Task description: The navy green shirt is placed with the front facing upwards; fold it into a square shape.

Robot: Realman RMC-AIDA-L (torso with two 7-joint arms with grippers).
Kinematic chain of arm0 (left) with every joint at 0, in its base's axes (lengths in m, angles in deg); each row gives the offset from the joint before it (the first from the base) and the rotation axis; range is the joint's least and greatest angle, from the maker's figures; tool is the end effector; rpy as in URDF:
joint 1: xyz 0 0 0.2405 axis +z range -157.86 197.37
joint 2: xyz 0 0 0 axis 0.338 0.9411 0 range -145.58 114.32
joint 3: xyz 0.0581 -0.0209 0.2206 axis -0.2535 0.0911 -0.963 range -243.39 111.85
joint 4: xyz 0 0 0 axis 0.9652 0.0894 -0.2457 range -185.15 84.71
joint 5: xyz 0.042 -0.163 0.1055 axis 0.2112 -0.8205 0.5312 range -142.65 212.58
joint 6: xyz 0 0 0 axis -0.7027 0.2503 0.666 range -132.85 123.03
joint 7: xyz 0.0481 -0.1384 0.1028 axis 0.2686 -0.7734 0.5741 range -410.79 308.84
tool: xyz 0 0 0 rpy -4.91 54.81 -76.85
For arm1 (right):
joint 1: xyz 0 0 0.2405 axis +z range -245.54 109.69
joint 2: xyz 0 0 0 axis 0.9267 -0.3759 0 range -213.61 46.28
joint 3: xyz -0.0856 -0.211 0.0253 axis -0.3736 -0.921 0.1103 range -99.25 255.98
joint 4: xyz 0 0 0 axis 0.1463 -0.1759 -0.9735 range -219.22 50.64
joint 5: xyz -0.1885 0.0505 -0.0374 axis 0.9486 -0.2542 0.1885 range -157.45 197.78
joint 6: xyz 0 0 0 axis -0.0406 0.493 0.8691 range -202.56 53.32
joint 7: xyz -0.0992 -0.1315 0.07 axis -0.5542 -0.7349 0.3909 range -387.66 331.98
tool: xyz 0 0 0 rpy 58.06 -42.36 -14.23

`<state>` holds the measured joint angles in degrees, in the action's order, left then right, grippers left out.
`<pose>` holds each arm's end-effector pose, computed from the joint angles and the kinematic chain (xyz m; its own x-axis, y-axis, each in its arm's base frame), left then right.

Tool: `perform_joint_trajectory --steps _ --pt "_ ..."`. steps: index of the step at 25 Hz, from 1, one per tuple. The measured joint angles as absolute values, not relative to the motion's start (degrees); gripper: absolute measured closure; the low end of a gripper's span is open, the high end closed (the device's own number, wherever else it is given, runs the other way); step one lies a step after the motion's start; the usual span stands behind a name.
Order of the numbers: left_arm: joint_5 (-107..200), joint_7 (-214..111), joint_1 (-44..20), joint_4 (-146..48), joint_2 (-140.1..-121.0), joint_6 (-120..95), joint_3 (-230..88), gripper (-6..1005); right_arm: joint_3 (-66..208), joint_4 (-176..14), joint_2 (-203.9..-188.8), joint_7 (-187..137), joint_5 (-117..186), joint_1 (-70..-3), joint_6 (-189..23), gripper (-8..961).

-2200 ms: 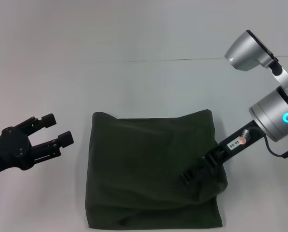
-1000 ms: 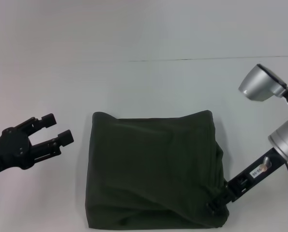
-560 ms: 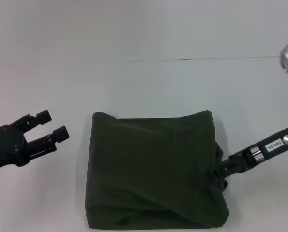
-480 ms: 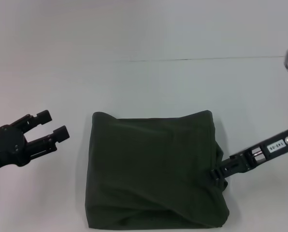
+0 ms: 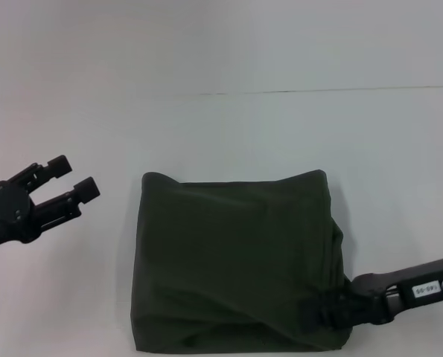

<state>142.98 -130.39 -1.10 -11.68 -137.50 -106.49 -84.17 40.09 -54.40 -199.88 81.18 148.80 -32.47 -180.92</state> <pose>-0.2483 0.2839 0.0374 0.4889 0.2990 0.8195 0.6661 -0.7346 -0.1293 0.2110 0.2651 -0.0292 0.5561 -0.8095 -0.1884 -0.7187 -0.5822 0.3802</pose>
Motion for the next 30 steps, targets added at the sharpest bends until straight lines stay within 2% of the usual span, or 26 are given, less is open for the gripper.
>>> perform_joint_trajectory --steps 7,13,17,20,25,30 --pt "142.72 -129.60 -1.37 -11.85 -137.89 -105.37 -84.19 79 41.58 -59.03 -201.94 71.90 142.17 -35.17 -174.72 339" --pt "142.71 -129.57 -1.65 -11.91 -138.01 -104.97 -84.20 80 41.35 -65.89 -203.70 60.49 138.96 -33.51 -167.11 340" --pt "142.90 -132.09 -1.89 -11.84 -137.90 -104.60 -84.60 80 41.95 -70.13 -203.84 52.75 138.36 -30.90 -162.46 340" --pt "143.94 -141.38 -2.95 -11.07 -136.93 -103.03 -85.68 80 42.70 -68.91 -203.57 51.40 135.21 -31.43 -163.41 340" --pt "154.22 -161.14 -8.27 -9.43 -134.25 -102.43 -88.29 79 45.34 -61.96 -203.18 51.12 126.25 -37.05 -166.19 340" --pt "163.93 -176.38 -13.48 -9.31 -132.94 -99.82 -94.85 79 50.26 -58.45 -202.90 49.60 121.05 -43.35 -166.52 340"
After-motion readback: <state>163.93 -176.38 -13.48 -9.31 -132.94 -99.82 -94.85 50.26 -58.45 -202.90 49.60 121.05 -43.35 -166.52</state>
